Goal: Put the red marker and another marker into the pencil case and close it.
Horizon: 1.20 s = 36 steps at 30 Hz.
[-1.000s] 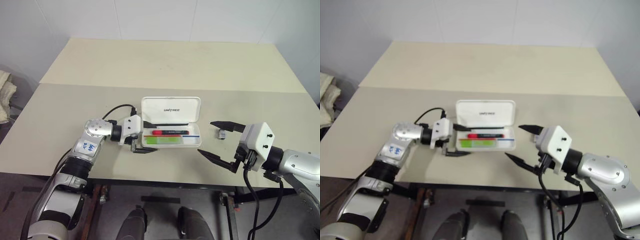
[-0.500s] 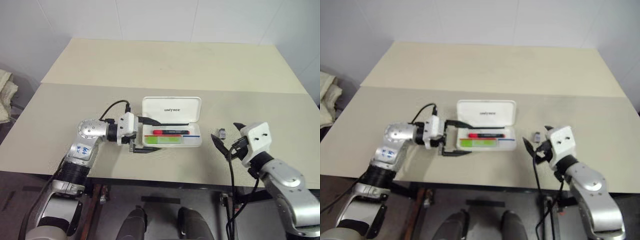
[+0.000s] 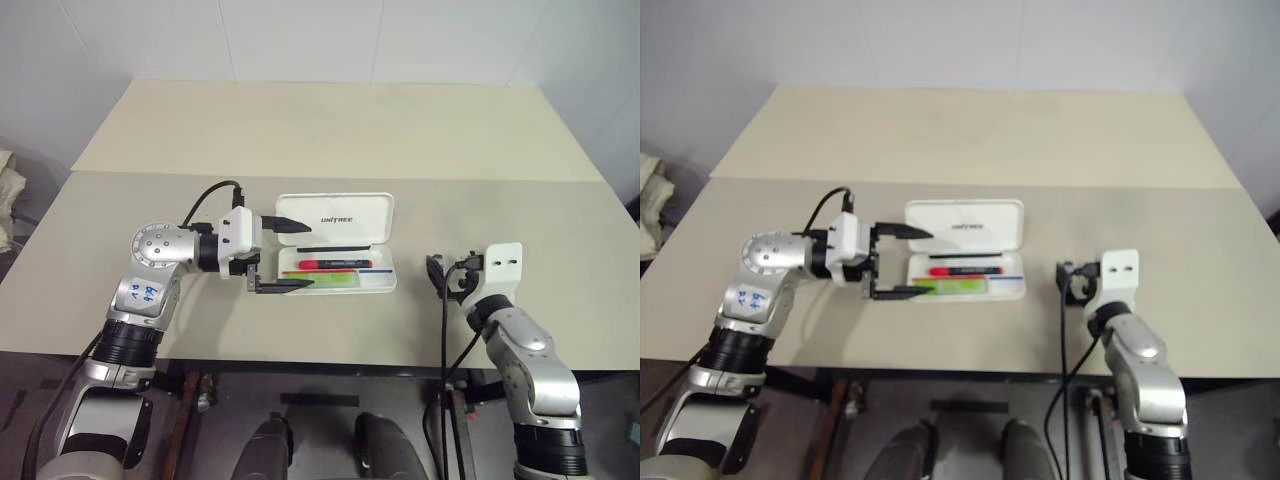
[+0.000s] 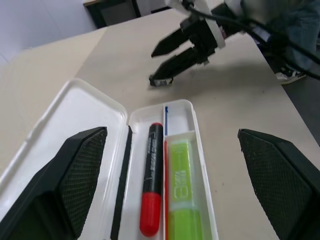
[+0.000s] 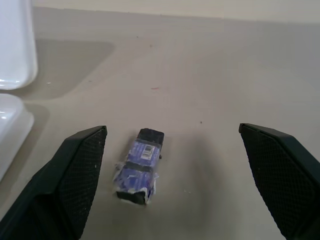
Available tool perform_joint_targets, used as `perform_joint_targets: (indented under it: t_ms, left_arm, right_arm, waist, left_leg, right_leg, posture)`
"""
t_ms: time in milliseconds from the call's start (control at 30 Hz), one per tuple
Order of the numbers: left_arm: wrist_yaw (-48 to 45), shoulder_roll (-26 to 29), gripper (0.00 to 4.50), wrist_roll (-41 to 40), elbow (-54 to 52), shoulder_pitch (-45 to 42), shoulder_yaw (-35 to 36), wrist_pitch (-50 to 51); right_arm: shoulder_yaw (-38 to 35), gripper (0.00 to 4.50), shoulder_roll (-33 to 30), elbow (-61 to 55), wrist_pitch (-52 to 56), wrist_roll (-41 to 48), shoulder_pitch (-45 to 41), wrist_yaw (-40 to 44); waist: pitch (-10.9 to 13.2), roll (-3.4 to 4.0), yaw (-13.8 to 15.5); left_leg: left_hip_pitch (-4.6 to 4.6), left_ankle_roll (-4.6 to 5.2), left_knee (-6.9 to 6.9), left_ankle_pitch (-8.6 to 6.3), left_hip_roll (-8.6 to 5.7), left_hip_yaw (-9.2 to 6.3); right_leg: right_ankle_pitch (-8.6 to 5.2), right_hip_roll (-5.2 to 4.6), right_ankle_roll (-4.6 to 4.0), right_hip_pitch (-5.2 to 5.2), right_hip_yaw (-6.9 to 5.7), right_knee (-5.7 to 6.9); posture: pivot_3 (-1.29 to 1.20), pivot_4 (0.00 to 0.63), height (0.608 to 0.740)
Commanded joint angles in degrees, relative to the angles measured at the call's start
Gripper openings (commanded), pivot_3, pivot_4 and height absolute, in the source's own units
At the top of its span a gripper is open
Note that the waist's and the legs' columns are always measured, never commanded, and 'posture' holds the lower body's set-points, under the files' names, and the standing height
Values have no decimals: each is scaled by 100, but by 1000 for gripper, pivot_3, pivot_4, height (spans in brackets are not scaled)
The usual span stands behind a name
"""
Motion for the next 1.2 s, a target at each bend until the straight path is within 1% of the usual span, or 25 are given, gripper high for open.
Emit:
perform_joint_targets:
  t_ms: [33,133,167,200,233,300,367,433,467,500,533,667,733,833,900,967,1067,1200]
  left_arm:
    - [88,69,4480,-96,-303,67,132,42]
    - [128,78,4480,-100,-353,79,141,85]
    - [142,83,4500,-96,-365,79,141,92]
    - [156,86,4500,-92,-373,79,142,96]
    - [171,88,4500,-87,-381,80,144,100]
    - [191,89,4500,-85,-395,81,145,106]
    - [206,92,4500,-86,-407,83,141,110]
    - [221,95,4500,-89,-418,85,136,113]
    - [229,94,4500,-90,-424,86,136,116]
    - [234,94,4500,-92,-428,86,135,119]
    - [242,93,4500,-92,-435,89,134,119]
    - [298,74,4500,-86,-459,98,127,155]
    - [315,73,4500,-82,-459,109,129,171]
    - [293,104,4500,-95,-435,150,148,154]
    - [272,114,4500,-92,-388,170,151,121]
    - [279,103,4500,-87,-359,175,150,116]
    - [288,86,4500,-84,-349,212,140,112]
    - [263,84,4500,-91,-365,280,121,118]
  right_arm:
    - [19,4500,11,41,-64,-56,-76,-26]
    - [43,4500,49,205,-1,-93,-112,-85]
    - [88,4062,35,271,8,-197,-127,-153]
    - [127,3865,41,309,5,-259,-143,-192]
    - [161,3538,47,325,2,-309,-158,-230]
    - [250,2754,30,311,-15,-383,-178,-223]
    - [326,2075,12,286,-49,-443,-183,-200]
    - [392,1251,-14,277,-90,-474,-192,-160]
    - [412,966,-31,273,-83,-488,-197,-149]
    - [423,556,-40,270,-76,-497,-200,-142]
    - [413,411,-46,263,-61,-525,-202,-169]
    - [340,413,-239,285,-148,-575,-255,-44]
    - [219,413,-506,283,-409,-466,-356,285]
    - [190,413,-1062,258,-919,-180,-474,1251]
    - [325,413,-1522,226,-1262,74,-557,2211]
    - [465,413,-1825,223,-1455,318,-657,2959]
    - [681,413,-2030,349,-1562,481,-942,3671]
    - [1169,413,-2119,851,-1887,333,-1515,4485]
  waist:
    - [0,0,-1]
    - [0,0,-1]
    - [0,0,-1]
    - [0,0,-2]
    - [0,0,-4]
    - [0,0,-3]
    - [0,0,-3]
    - [0,0,2]
    - [0,0,7]
    - [0,0,8]
    - [0,0,9]
    - [0,0,9]
    - [0,0,8]
    - [3,5,-3]
    - [4,6,-27]
    - [4,6,-35]
    - [4,6,-58]
    - [5,5,-89]
  left_leg:
    - [-1,0,-2,0,0,0]
    - [0,0,-2,0,0,1]
    - [0,-1,-1,0,0,1]
    - [0,-1,-1,1,0,1]
    - [1,-2,-1,1,0,2]
    - [1,-5,-1,5,-1,1]
    - [2,-7,-1,6,-1,0]
    - [2,-6,0,8,-1,0]
    - [2,-6,0,9,-2,0]
    - [2,-6,0,10,-3,-1]
    - [2,-6,1,11,-4,-1]
    - [2,-7,-1,11,-4,-2]
    - [0,-6,-1,11,-5,-2]
    - [0,-4,-3,10,-6,1]
    - [1,-3,-6,9,-3,5]
    - [3,-4,-10,9,1,3]
    - [4,-4,-10,9,4,3]
    - [3,-5,-2,10,1,4]
  right_leg:
    - [-1,0,0,-2,0,0]
    - [-1,0,0,-2,1,0]
    - [-1,0,0,-2,1,1]
    - [-1,0,0,-2,1,2]
    - [-1,0,0,-2,1,3]
    - [-1,0,0,-2,1,4]
    - [-1,0,0,-2,1,5]
    - [0,0,0,-2,2,6]
    - [0,-1,1,-1,1,6]
    - [1,-1,1,-1,1,6]
    - [1,-2,1,0,1,6]
    - [1,-1,1,0,1,6]
    - [1,-3,1,0,1,3]
    - [1,-4,2,-1,2,-1]
    - [1,-1,3,-1,2,-2]
    - [-1,5,3,0,-1,-2]
    - [-1,7,3,0,-1,-1]
    - [1,3,5,1,1,0]
  posture:
    - [0,150,740]
    - [0,150,740]
    - [0,150,740]
    - [0,150,740]
    - [0,150,740]
    - [0,150,740]
    - [0,150,740]
    - [0,150,740]
    - [0,150,740]
    - [0,150,740]
    - [0,150,740]
    - [0,150,740]
    - [0,150,740]
    - [0,150,740]
    - [0,150,740]
    - [0,150,740]
    - [0,150,740]
    - [0,150,740]
